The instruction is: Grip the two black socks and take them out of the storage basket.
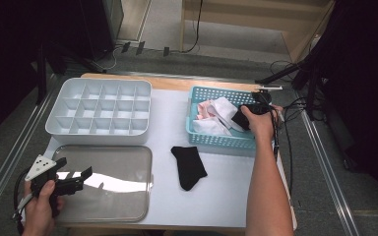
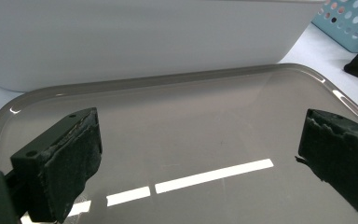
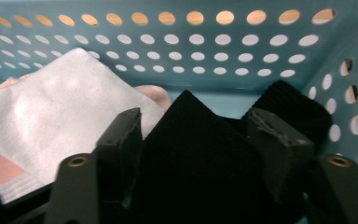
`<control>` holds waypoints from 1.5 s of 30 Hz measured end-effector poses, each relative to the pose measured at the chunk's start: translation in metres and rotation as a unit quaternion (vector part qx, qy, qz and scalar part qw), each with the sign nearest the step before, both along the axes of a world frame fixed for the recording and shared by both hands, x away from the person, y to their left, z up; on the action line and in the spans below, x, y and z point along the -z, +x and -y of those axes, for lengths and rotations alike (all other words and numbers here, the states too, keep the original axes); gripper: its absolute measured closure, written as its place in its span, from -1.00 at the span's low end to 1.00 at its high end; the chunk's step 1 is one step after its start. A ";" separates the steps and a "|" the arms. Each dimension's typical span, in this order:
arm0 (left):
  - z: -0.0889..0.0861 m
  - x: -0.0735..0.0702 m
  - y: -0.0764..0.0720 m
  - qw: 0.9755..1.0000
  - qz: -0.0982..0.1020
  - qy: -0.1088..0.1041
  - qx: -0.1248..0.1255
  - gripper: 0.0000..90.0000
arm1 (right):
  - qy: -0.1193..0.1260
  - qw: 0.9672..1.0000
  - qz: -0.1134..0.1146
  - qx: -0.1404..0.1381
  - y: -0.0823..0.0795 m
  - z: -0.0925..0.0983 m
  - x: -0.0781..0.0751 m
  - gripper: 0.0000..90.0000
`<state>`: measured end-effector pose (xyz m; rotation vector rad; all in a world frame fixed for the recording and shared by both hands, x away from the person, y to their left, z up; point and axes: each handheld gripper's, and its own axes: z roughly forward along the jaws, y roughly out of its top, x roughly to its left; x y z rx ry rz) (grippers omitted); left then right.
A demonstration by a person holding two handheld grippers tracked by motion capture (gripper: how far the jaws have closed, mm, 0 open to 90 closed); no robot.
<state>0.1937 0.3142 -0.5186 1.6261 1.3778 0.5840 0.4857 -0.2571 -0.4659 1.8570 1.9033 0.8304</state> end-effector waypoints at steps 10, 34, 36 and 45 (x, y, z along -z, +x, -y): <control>0.000 0.000 0.000 1.000 0.001 -0.001 0.000 -1.00 | -0.043 0.997 -0.056 0.033 0.010 0.003 0.021 0.00; -0.001 0.000 0.000 1.000 0.000 -0.002 0.000 -1.00 | 0.024 0.993 0.117 0.004 -0.022 0.006 -0.020 0.95; -0.001 0.000 0.000 1.000 0.000 -0.001 0.000 -1.00 | 0.024 0.991 0.131 0.001 -0.024 0.005 -0.023 0.95; 0.000 0.000 0.000 1.000 0.001 0.001 0.001 -1.00 | 0.033 0.973 0.226 -0.036 -0.053 -0.008 -0.046 0.95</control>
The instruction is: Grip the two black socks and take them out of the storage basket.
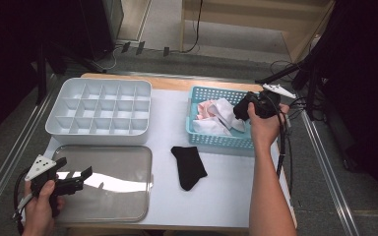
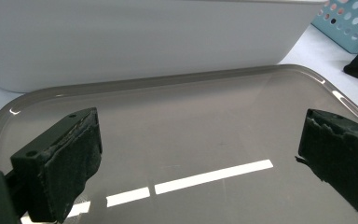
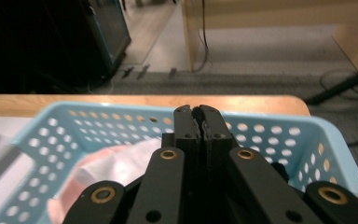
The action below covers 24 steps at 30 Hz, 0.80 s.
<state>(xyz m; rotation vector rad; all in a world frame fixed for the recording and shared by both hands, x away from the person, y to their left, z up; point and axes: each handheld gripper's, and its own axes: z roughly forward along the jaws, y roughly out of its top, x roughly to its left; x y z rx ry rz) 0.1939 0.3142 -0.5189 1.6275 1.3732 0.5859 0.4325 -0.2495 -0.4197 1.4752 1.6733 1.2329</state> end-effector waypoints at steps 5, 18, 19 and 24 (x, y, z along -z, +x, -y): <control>0.001 0.000 0.000 1.000 0.001 0.002 0.000 -1.00 | 0.010 0.999 0.037 -0.017 -0.019 -0.007 -0.012 0.95; 0.001 0.002 0.001 1.000 -0.002 0.002 0.001 -1.00 | 0.010 0.992 0.109 -0.055 -0.070 -0.017 -0.042 0.95; 0.002 0.002 0.002 1.000 -0.002 0.002 0.000 -1.00 | 0.013 0.991 0.120 -0.061 -0.080 -0.019 -0.049 0.95; 0.002 0.002 0.002 1.000 -0.004 0.002 0.000 -1.00 | 0.020 0.988 0.136 -0.070 -0.099 -0.024 -0.062 0.95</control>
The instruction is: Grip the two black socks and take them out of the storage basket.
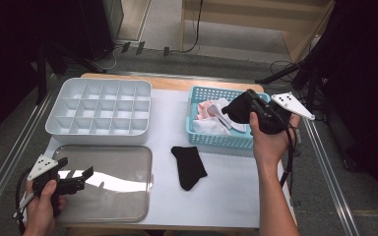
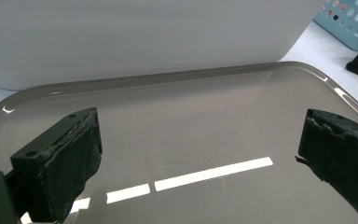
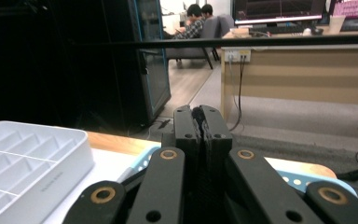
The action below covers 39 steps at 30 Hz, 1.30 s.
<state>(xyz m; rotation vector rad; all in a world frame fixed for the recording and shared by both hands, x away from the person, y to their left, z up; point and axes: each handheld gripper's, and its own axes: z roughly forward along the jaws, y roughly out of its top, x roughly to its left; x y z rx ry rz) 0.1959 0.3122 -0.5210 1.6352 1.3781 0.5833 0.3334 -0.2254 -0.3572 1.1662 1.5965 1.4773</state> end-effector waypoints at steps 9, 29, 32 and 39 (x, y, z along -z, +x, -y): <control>0.001 0.000 0.000 1.000 0.001 0.001 -0.002 -1.00 | 0.010 1.000 0.016 -0.013 -0.039 -0.008 -0.011 0.95; 0.002 -0.002 -0.001 1.000 0.005 0.003 -0.006 -1.00 | 0.029 0.999 -0.006 -0.039 -0.145 -0.003 0.035 0.95; 0.002 -0.004 -0.001 1.000 0.007 0.002 -0.007 -1.00 | 0.033 0.999 -0.027 -0.031 -0.144 0.002 0.056 0.95; 0.016 -0.009 0.000 1.000 0.012 0.000 0.005 -1.00 | 0.017 0.996 -0.084 -0.014 -0.119 0.002 0.115 0.95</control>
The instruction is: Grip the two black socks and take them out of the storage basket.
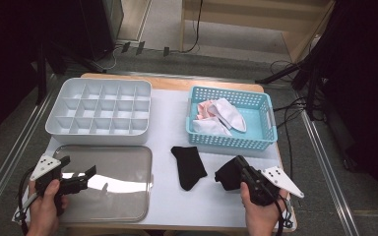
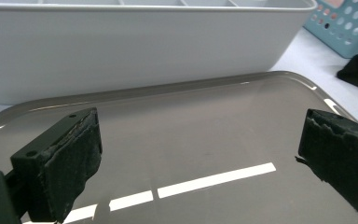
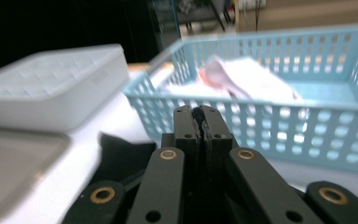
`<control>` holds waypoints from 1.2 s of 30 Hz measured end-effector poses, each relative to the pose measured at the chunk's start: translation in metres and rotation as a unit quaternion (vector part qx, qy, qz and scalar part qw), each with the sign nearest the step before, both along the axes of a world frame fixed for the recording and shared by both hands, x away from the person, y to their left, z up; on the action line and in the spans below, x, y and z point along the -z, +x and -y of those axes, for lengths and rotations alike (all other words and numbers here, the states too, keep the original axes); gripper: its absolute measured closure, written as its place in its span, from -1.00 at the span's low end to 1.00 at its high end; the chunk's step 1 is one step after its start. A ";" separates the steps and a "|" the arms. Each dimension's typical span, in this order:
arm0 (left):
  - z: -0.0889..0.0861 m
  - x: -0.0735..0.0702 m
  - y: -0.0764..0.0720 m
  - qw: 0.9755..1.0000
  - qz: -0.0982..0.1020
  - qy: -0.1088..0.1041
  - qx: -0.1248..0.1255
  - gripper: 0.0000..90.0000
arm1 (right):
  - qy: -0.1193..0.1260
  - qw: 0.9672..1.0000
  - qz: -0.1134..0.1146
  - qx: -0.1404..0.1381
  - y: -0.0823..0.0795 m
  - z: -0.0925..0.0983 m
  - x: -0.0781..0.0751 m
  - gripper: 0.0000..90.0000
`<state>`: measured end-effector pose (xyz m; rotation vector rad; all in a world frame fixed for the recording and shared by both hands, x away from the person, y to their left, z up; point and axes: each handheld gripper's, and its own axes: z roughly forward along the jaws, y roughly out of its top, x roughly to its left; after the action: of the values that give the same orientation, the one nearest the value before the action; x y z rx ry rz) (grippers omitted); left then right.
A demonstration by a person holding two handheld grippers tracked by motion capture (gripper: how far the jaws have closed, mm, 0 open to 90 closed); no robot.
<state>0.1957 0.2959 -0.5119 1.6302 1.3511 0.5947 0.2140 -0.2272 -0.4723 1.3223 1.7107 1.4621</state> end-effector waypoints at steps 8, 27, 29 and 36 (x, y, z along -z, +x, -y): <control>0.022 -0.012 0.002 1.000 0.004 -0.003 0.022 -1.00 | -0.034 0.994 -0.087 0.051 0.040 0.017 0.033 0.25; 0.110 -0.022 0.039 0.997 -0.008 -0.034 0.071 -1.00 | -0.037 0.986 -0.131 -0.094 0.020 -0.085 0.033 -0.17; 0.116 -0.019 0.038 0.996 -0.008 -0.025 0.081 -1.00 | -0.079 0.982 -0.140 -0.100 0.018 -0.100 0.045 -0.18; 0.119 -0.015 0.034 0.995 -0.010 -0.015 0.100 -1.00 | -0.156 0.975 -0.122 -0.102 0.009 -0.105 0.056 0.80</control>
<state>0.2299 0.1768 -0.4974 1.7259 1.1879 0.4395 0.2225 -0.1219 -0.5283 1.2197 2.1883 1.1054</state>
